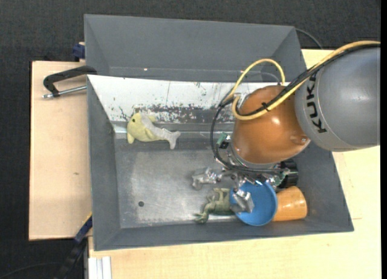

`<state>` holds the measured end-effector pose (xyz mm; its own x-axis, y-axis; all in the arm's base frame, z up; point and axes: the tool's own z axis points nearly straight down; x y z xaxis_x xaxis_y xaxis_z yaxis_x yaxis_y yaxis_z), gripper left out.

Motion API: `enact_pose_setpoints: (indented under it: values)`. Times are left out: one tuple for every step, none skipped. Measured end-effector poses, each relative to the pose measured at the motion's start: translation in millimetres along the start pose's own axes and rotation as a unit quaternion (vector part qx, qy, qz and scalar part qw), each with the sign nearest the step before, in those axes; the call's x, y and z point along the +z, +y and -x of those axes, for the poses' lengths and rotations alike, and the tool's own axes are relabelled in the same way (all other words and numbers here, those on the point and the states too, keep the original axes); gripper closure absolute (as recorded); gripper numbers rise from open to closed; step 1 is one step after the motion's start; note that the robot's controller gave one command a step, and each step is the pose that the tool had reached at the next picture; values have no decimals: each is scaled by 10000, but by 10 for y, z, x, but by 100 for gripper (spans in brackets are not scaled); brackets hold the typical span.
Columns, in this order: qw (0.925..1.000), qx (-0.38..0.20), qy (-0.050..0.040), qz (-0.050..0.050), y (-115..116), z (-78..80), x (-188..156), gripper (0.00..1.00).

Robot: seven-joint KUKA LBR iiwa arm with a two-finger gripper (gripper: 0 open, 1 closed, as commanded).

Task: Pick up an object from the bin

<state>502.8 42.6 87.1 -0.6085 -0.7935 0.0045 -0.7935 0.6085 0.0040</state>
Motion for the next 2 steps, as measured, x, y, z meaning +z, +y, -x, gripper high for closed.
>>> enact_pose_setpoints:
  values:
    - [10000,9,-45,-33,-18,24,-34,100]
    - [10000,7,-32,-18,-11,15,-16,0]
